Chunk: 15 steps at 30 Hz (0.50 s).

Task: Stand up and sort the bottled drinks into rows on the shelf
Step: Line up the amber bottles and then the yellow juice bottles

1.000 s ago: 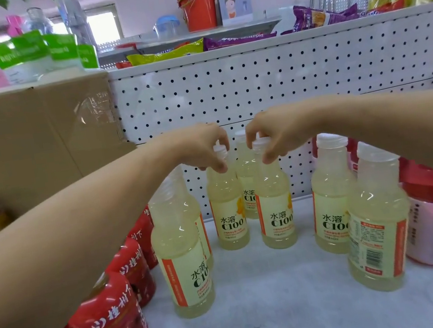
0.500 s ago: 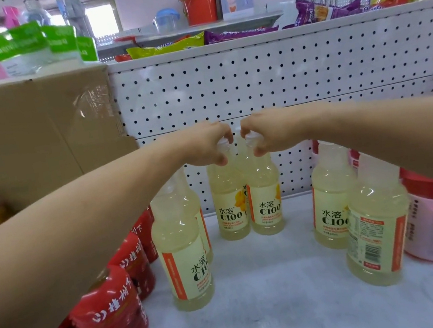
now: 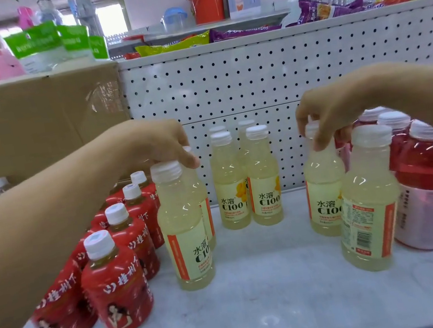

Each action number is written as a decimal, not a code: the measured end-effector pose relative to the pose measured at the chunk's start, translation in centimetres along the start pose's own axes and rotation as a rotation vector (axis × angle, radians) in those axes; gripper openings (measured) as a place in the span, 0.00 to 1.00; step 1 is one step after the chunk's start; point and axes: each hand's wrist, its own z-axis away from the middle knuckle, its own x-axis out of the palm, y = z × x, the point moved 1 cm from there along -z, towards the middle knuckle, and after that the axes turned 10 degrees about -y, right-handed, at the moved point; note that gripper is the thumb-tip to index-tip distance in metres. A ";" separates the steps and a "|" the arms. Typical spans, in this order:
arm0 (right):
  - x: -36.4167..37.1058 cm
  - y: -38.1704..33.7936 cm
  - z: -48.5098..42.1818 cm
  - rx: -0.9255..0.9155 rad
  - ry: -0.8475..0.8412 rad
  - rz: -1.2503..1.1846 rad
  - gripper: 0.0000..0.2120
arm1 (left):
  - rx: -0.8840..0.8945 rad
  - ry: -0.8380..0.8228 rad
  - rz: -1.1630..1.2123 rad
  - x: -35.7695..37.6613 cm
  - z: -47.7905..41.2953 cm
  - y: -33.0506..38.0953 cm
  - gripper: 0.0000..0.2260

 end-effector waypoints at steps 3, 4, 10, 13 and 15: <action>0.3 -0.9 0.2 -0.093 0.030 0.001 0.16 | 0.104 -0.051 0.013 -0.3 0.3 1.0 0.17; 0.4 -1.3 0.3 -0.121 0.037 0.012 0.15 | 0.145 -0.076 0.023 -0.3 0.4 1.3 0.15; 0.7 -3.7 1.2 -0.278 0.002 -0.066 0.15 | 0.319 -0.122 0.027 -0.3 1.0 3.0 0.18; 1.3 -5.0 1.6 -0.297 0.035 -0.069 0.16 | 0.353 -0.112 0.028 -0.2 1.7 3.8 0.20; 2.2 -5.6 2.0 -0.285 0.116 -0.064 0.18 | 0.358 -0.058 0.002 0.1 1.9 4.4 0.21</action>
